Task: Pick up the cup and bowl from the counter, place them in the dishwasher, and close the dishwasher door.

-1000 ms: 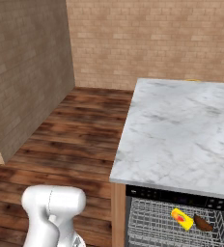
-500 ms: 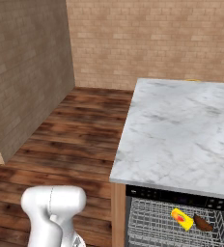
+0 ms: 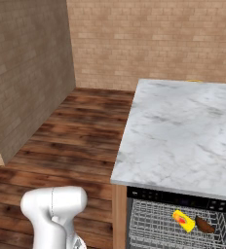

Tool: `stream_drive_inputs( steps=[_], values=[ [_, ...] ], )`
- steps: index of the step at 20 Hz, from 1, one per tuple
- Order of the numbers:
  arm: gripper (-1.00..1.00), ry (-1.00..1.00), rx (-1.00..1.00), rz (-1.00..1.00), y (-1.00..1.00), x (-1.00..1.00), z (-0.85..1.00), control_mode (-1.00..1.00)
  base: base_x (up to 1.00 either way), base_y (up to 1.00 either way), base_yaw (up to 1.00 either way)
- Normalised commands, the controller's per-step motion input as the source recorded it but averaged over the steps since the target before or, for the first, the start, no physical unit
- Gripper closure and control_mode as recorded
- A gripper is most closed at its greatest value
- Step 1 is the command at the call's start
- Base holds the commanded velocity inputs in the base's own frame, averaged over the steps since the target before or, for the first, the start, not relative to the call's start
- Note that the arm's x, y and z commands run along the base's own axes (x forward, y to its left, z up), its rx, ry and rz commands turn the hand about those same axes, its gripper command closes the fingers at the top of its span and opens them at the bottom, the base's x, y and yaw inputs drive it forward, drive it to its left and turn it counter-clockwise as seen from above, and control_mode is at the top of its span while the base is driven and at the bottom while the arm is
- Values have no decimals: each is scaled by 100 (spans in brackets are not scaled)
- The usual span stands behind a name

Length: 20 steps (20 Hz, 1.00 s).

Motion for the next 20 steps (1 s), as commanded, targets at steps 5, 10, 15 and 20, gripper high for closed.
stream_drive_inputs(
  steps=[5, 10, 15, 20],
  values=[
    [-100, -18, -6, 1, -22, 0, -41, -100, 0, 0, 0],
    [-100, -20, -8, 1, -13, 0, -35, -100, 0, 0, 0],
    [-100, -18, -6, 2, -5, 23, -36, -100, 0, 0, 0],
    [-100, -19, -1, 5, -2, 50, -14, -100, 0, 0, 0]
  ],
)
